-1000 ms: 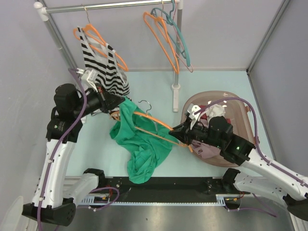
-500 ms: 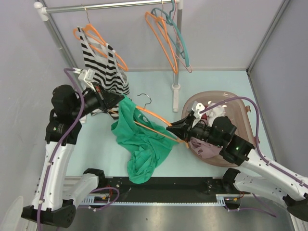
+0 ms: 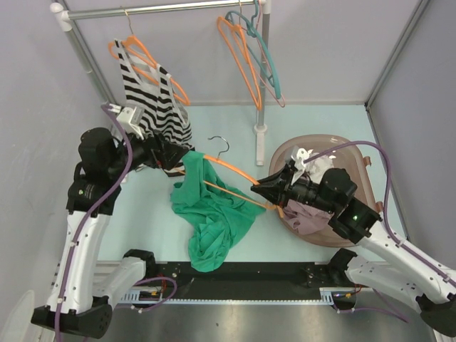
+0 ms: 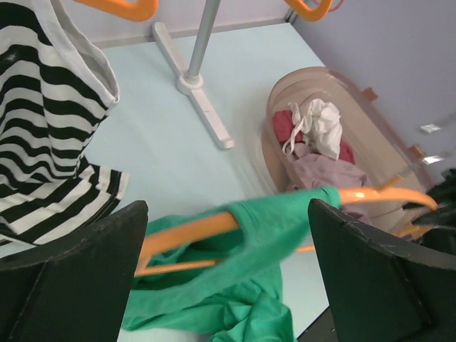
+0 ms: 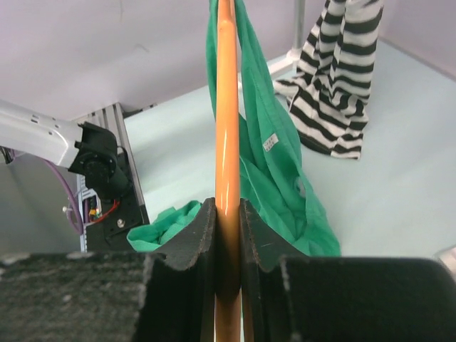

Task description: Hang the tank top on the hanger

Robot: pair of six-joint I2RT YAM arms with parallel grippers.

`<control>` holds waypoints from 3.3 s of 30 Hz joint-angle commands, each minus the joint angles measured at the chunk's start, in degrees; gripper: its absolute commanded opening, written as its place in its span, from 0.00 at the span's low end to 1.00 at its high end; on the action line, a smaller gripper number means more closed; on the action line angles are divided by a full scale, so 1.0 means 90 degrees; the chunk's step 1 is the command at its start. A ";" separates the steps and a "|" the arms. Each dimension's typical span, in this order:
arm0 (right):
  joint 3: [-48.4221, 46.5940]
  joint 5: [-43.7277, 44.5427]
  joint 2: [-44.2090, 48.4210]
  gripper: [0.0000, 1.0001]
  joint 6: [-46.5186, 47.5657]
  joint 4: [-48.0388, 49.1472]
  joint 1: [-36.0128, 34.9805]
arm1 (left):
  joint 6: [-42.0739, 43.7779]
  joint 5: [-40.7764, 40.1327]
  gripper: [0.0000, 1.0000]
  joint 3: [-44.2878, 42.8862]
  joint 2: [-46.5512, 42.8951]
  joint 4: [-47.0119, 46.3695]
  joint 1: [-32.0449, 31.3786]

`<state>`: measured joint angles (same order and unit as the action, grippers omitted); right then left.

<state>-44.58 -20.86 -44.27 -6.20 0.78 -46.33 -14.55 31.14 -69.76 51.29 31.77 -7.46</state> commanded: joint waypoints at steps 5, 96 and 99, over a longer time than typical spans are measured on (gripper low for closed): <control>-0.0652 -0.1997 -0.0354 0.00 0.0024 0.0033 0.0957 | 0.1731 0.0783 1.00 0.0005 -0.0981 0.0016 0.0029; -0.1131 0.2700 -0.5109 0.77 -0.0278 0.0039 -0.0566 | 0.2056 -0.1194 0.00 0.3093 -0.1704 -0.1743 -0.0264; -0.1160 0.2436 -0.5403 0.75 -0.0278 0.0187 -0.0575 | 0.2036 -0.1155 0.00 0.3093 -0.1704 -0.1743 -0.0264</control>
<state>-52.36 1.98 -90.61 -9.34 -3.07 -50.94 4.95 19.75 -41.67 36.40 20.38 -10.33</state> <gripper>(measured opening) 0.764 0.218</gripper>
